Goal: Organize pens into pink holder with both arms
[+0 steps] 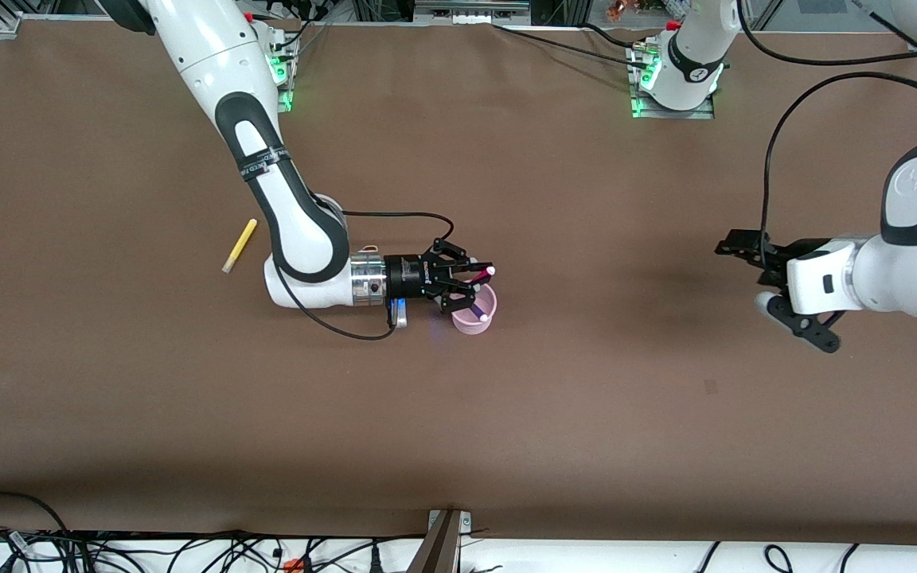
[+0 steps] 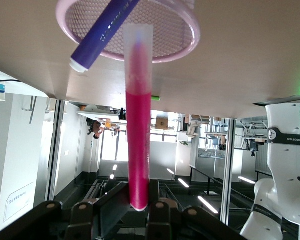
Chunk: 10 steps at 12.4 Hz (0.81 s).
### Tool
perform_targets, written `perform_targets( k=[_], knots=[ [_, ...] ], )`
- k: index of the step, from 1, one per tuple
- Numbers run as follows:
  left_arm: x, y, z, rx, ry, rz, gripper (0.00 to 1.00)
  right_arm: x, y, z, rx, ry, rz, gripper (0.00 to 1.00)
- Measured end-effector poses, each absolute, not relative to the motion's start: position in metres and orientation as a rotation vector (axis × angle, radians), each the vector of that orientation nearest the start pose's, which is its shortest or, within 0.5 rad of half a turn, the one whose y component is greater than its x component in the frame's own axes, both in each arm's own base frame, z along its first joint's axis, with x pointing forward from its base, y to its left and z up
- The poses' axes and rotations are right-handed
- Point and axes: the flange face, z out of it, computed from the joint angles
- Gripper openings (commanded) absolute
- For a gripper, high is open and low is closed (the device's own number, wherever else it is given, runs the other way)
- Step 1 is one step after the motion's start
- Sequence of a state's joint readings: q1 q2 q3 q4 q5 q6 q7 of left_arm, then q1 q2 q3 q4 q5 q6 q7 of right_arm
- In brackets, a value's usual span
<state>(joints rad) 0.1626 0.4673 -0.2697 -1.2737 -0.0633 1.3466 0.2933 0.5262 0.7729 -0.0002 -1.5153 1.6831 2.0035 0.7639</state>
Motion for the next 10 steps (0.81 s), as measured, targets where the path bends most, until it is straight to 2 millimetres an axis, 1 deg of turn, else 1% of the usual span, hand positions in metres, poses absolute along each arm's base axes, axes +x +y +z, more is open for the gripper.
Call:
perform_targets(
  k=[2, 3, 4, 5, 6, 7, 8, 10],
  knots=[
    [0.634, -0.043, 0.510, -3.102, 0.448, 0.530, 1.00, 0.597, 0.417, 0.230, -1.508, 1.194, 1.112, 0.20],
    [0.628, -0.049, 0.528, -3.047, 0.362, 0.485, 1.00, 0.598, 0.418, 0.226, -1.509, 1.197, 1.108, 0.20],
    [0.623, -0.058, 0.541, -3.020, 0.293, 0.438, 1.00, 0.599, 0.419, 0.221, -1.512, 1.199, 1.103, 0.21],
    [0.621, -0.067, 0.549, -3.015, 0.252, 0.376, 1.00, 0.599, 0.420, 0.217, -1.516, 1.199, 1.095, 0.55],
    [0.619, -0.072, 0.549, -3.015, 0.236, 0.281, 1.00, 0.599, 0.422, 0.214, -1.521, 1.200, 1.088, 1.00],
    [0.612, -0.070, 0.546, -3.009, 0.218, 0.179, 1.00, 0.599, 0.423, 0.212, -1.523, 1.196, 1.084, 1.00],
    [0.600, -0.062, 0.541, -2.997, 0.192, 0.121, 1.00, 0.599, 0.424, 0.213, -1.524, 1.192, 1.082, 1.00],
    [0.572, -0.035, 0.540, -3.039, 0.101, 0.096, 1.00, 0.607, 0.423, 0.224, -1.522, 1.175, 1.063, 1.00]
  ],
)
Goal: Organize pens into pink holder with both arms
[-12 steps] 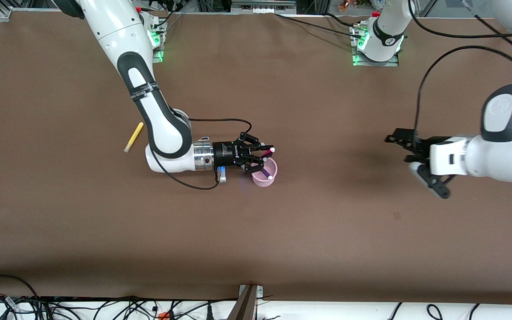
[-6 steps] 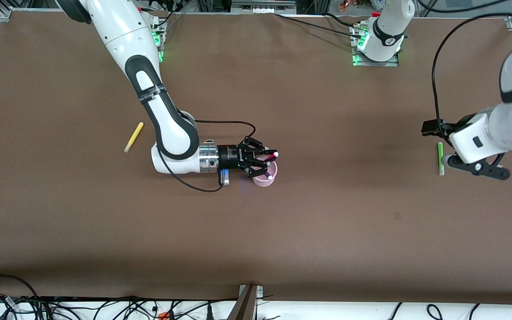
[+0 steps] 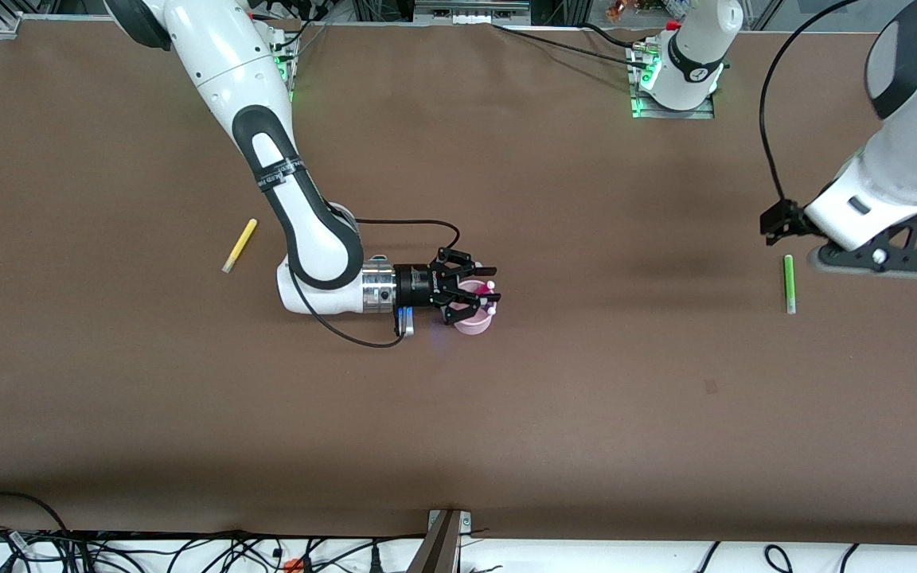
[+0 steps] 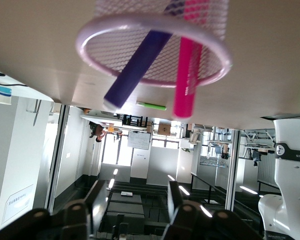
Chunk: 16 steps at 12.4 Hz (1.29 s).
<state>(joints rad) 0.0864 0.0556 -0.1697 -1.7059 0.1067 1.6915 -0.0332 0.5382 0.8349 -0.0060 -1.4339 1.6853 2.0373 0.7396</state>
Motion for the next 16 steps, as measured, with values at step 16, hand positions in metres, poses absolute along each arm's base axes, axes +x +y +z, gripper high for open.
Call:
perform_targets(
  k=[16],
  knots=[
    [0.560, -0.005, 0.557, -3.153, -0.036, -0.007, 1.00, 0.644, 0.140, 0.491, -2.605, 0.504, 0.401, 1.00]
  ],
)
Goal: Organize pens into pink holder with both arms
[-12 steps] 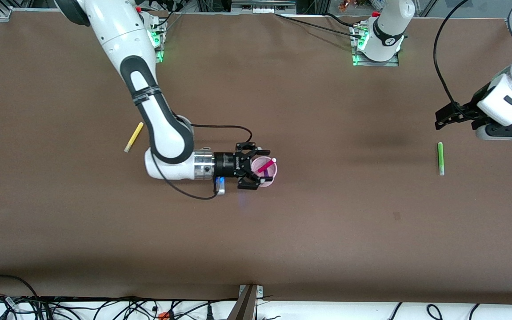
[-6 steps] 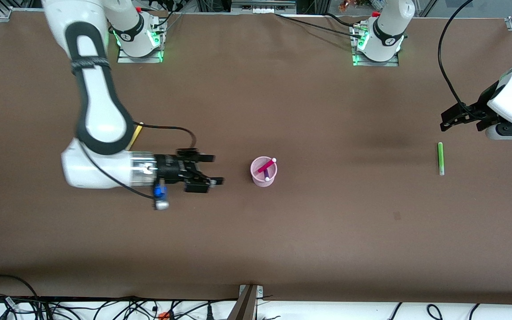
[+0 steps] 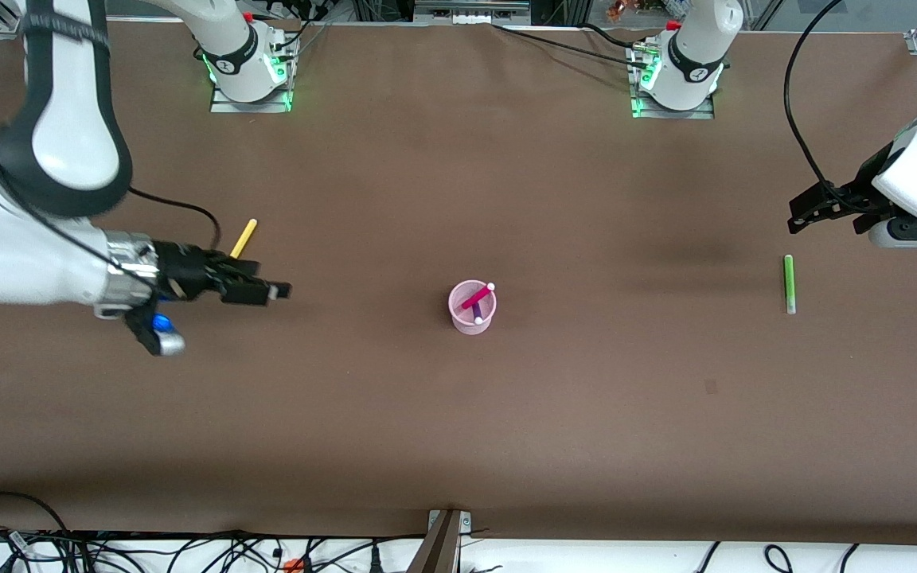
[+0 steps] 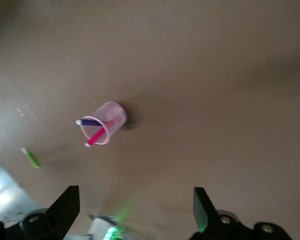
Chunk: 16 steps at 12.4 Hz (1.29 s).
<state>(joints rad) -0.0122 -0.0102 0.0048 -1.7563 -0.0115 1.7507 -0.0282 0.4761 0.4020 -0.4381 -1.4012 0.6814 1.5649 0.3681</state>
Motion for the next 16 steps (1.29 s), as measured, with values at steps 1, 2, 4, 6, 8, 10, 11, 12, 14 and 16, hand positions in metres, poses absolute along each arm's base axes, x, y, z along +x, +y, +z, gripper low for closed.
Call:
perform_targets(
  k=[1, 2, 4, 6, 8, 10, 11, 12, 14, 16],
  knots=[
    [0.560, -0.006, 0.558, -3.153, -0.033, -0.003, 1.00, 0.631, 0.128, 0.514, -2.681, 0.448, 0.359, 1.00],
    [0.559, -0.007, 0.558, -3.153, -0.030, 0.004, 1.00, 0.617, 0.115, 0.535, -2.749, 0.402, 0.318, 1.00],
    [0.558, -0.008, 0.558, -3.153, -0.027, 0.011, 1.00, 0.586, 0.101, 0.568, -2.900, 0.300, 0.238, 1.00],
    [0.558, -0.012, 0.559, -3.153, -0.016, 0.010, 1.00, 0.558, 0.103, 0.593, -2.996, 0.222, 0.176, 1.00],
    [0.558, -0.016, 0.563, -3.153, -0.004, -0.002, 1.00, 0.539, 0.094, 0.604, -3.029, 0.195, 0.150, 1.00],
    [0.558, -0.021, 0.565, -3.153, 0.010, -0.008, 1.00, 0.532, 0.077, 0.610, -3.069, 0.147, 0.121, 1.00],
    [0.558, -0.022, 0.566, -3.153, 0.013, -0.010, 1.00, 0.534, 0.067, 0.610, -3.071, 0.145, 0.117, 1.00],
    [0.558, -0.023, 0.566, -3.153, 0.015, -0.010, 1.00, 0.535, 0.056, 0.609, -3.072, 0.154, 0.121, 1.00],
    [0.558, -0.024, 0.567, -3.153, 0.019, -0.007, 1.00, 0.534, 0.050, 0.607, -3.079, 0.155, 0.153, 1.00],
    [0.558, -0.029, 0.567, -3.151, 0.033, -0.007, 1.00, 0.530, 0.061, 0.610, -3.086, 0.125, 0.148, 1.00]
  ],
)
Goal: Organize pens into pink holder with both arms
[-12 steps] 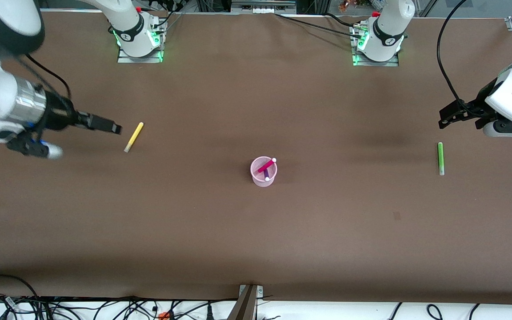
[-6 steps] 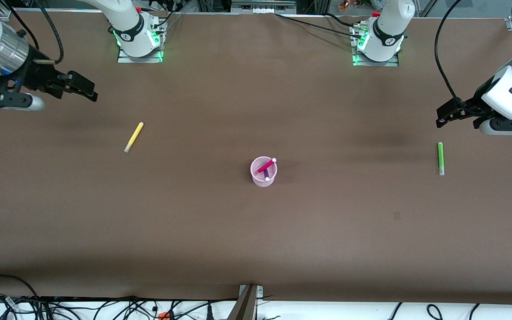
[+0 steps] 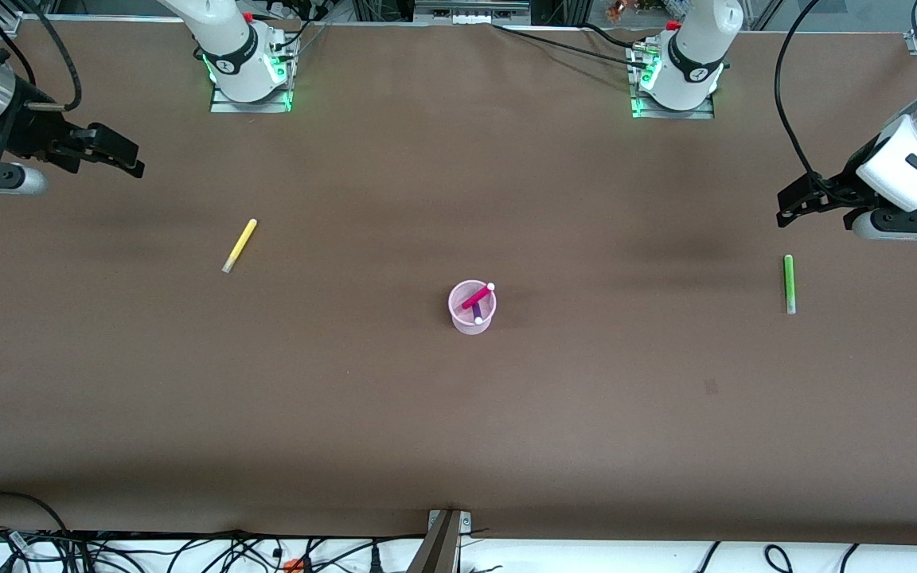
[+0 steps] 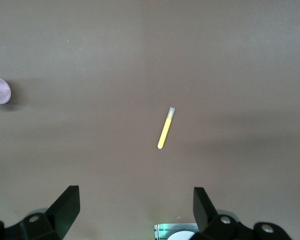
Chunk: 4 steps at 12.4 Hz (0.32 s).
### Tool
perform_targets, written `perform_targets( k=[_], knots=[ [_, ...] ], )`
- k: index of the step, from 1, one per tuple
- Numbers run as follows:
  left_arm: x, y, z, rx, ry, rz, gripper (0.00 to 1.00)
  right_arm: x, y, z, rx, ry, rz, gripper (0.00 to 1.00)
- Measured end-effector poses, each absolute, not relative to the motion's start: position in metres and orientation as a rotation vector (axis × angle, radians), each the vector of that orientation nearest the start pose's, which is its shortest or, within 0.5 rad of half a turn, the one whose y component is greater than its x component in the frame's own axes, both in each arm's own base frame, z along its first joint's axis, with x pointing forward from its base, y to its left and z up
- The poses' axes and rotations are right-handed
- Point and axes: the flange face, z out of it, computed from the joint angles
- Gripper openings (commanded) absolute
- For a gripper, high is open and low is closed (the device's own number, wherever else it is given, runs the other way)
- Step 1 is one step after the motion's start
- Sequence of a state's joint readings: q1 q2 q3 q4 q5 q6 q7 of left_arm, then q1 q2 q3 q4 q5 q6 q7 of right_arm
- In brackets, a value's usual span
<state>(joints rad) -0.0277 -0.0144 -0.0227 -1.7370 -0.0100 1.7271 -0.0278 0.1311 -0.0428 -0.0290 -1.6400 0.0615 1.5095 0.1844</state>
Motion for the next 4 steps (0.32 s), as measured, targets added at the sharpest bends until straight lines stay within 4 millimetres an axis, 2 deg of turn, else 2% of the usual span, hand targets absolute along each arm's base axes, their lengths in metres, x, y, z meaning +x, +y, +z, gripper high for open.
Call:
perform_targets(
  k=[4],
  knots=[
    [0.554, -0.051, 0.565, -3.091, 0.120, 0.021, 1.00, 0.530, 0.060, 0.615, -3.123, 0.086, 0.118, 1.00]
  ],
)
